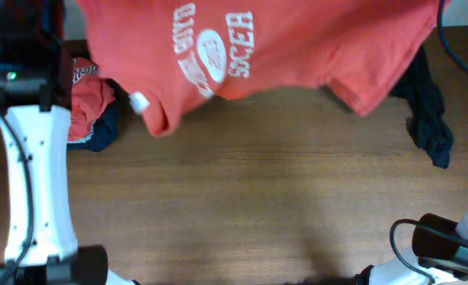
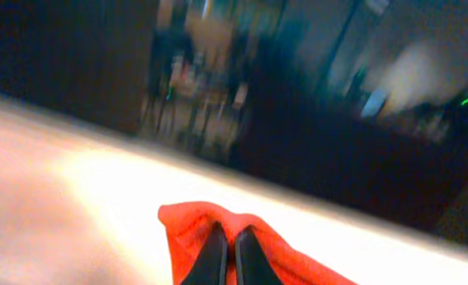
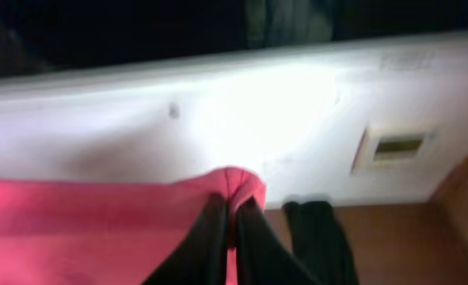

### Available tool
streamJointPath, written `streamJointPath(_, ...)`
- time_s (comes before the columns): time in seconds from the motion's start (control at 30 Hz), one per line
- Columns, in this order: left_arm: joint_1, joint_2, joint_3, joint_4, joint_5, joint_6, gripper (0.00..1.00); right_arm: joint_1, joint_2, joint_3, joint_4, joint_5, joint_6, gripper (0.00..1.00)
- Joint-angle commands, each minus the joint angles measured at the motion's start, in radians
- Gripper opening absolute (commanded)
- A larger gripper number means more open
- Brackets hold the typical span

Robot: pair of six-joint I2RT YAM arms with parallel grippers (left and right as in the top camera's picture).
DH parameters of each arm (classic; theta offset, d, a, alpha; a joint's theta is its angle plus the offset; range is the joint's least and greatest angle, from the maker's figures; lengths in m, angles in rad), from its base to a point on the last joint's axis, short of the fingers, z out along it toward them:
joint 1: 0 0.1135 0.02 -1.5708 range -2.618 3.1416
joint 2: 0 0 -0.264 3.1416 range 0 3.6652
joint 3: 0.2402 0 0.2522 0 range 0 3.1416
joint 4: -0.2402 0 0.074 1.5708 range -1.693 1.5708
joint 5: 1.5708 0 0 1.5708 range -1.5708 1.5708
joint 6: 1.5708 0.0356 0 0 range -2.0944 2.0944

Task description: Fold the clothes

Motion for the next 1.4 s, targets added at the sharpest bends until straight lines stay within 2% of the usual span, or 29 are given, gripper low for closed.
streamJointPath(0.0, 0.039, 0.029, 0.004, -0.101, -0.037, 0.026, 0.0, -0.017, 0.005, 0.011, -0.058, 0.055, -0.026, 0.06)
streamJointPath(0.13, 0.058, 0.023, 0.004, -0.229, 0.002, 0.026, 0.01, -0.016, 0.005, 0.011, -0.202, 0.055, -0.025, 0.06)
streamJointPath(0.3, 0.079, 0.005, 0.004, -0.399, 0.131, 0.026, 0.01, -0.016, 0.005, 0.011, -0.406, 0.055, -0.026, 0.04)
streamJointPath(0.43, 0.086, 0.003, 0.004, -0.484, 0.192, 0.026, 0.0, -0.016, 0.006, 0.01, -0.471, 0.055, -0.071, 0.04)
streamJointPath(0.53, 0.086, 0.016, 0.004, -0.438, 0.206, 0.026, 0.01, -0.001, 0.02, 0.006, -0.428, 0.051, -0.083, 0.04)
streamJointPath(0.67, 0.086, 0.046, 0.004, -0.283, 0.206, 0.02, 0.01, 0.042, 0.066, 0.006, -0.317, 0.051, -0.126, 0.04)
streamJointPath(0.77, 0.086, 0.081, 0.004, -0.109, 0.222, 0.01, 0.01, 0.08, 0.11, 0.006, -0.196, 0.051, -0.126, 0.04)
streamJointPath(0.87, 0.086, 0.103, 0.004, 0.097, 0.29, 0.06, 0.01, 0.114, 0.137, 0.006, -0.054, 0.056, -0.117, 0.04)
streamJointPath(0.97, 0.086, 0.106, 0.007, 0.22, 0.289, 0.059, 0.0, 0.134, 0.14, 0.007, 0.073, 0.06, -0.11, 0.04)
streamJointPath(1.13, 0.086, 0.106, 0.1, 0.201, 0.289, 0.06, 0.01, 0.135, 0.137, 0.046, 0.175, 0.062, -0.067, 0.04)
streamJointPath(1.3, 0.086, 0.106, 0.179, 0.151, 0.314, 0.063, 0.01, 0.135, 0.137, 0.075, 0.161, 0.053, -0.066, 0.04)
streamJointPath(1.37, 0.086, 0.106, 0.212, 0.083, 0.35, 0.063, 0.0, 0.135, 0.137, 0.075, 0.125, 0.051, -0.066, 0.04)
